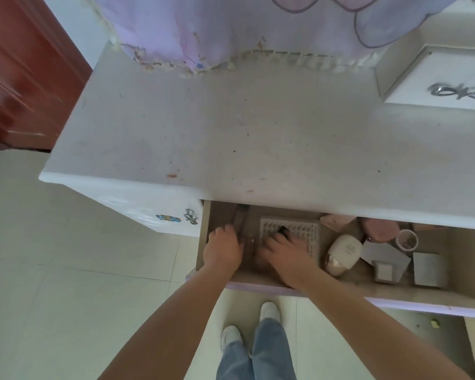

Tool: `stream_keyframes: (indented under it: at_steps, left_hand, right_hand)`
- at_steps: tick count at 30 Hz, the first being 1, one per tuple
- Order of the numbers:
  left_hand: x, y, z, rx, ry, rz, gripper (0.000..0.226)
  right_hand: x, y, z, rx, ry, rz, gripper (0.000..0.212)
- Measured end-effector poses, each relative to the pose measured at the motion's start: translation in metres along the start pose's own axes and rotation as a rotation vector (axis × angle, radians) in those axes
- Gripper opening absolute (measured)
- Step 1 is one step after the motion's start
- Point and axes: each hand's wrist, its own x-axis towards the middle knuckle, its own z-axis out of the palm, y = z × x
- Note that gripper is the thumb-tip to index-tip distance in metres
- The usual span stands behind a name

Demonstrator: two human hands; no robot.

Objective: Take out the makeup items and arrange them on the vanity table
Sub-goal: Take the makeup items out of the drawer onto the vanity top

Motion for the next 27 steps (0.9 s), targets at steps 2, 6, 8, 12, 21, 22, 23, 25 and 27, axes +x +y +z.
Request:
stream_keyframes:
  at_steps: [2,6,8,12,21,22,23,25,27]
  left_hand:
    - [0.015,0.002,0.007,-0.015,-0.001,-0.068,0.044]
    - [0.035,0.001,0.021,0.022,0.006,-0.086,0.043]
    - [0.038,-0.002,0.019,0.028,0.019,-0.066,0.040]
    - [0.016,-0.010,-0.001,-0.036,0.032,-0.010,0.031]
    - [-0.050,-0.080,-0.081,-0.165,0.031,0.101,0.024]
    - [-0.048,-0.089,-0.091,-0.203,0.044,0.081,0.023]
    - [-0.045,-0.097,-0.101,-0.266,0.060,0.046,0.023]
    - [-0.033,-0.112,-0.117,-0.423,0.123,-0.046,0.021]
    - [-0.017,-0.127,-0.130,-0.557,0.218,-0.132,0.014]
  right_hand:
    - [0.013,-0.002,0.006,-0.071,-0.043,-0.044,0.042]
    - [0.021,0.003,0.001,-0.167,0.021,-0.161,0.037]
    - [0.022,0.008,0.004,-0.124,0.017,-0.126,0.033]
    - [0.011,0.019,0.000,0.044,-0.040,-0.080,0.045]
    - [-0.013,0.019,-0.084,0.122,0.285,-0.305,0.061]
    - [-0.004,0.015,-0.097,0.134,0.307,-0.316,0.060]
    - [0.005,0.009,-0.108,0.137,0.326,-0.320,0.058]
    - [0.029,-0.007,-0.131,0.123,0.338,-0.300,0.053]
    - [0.059,-0.028,-0.149,0.113,0.376,-0.257,0.051]
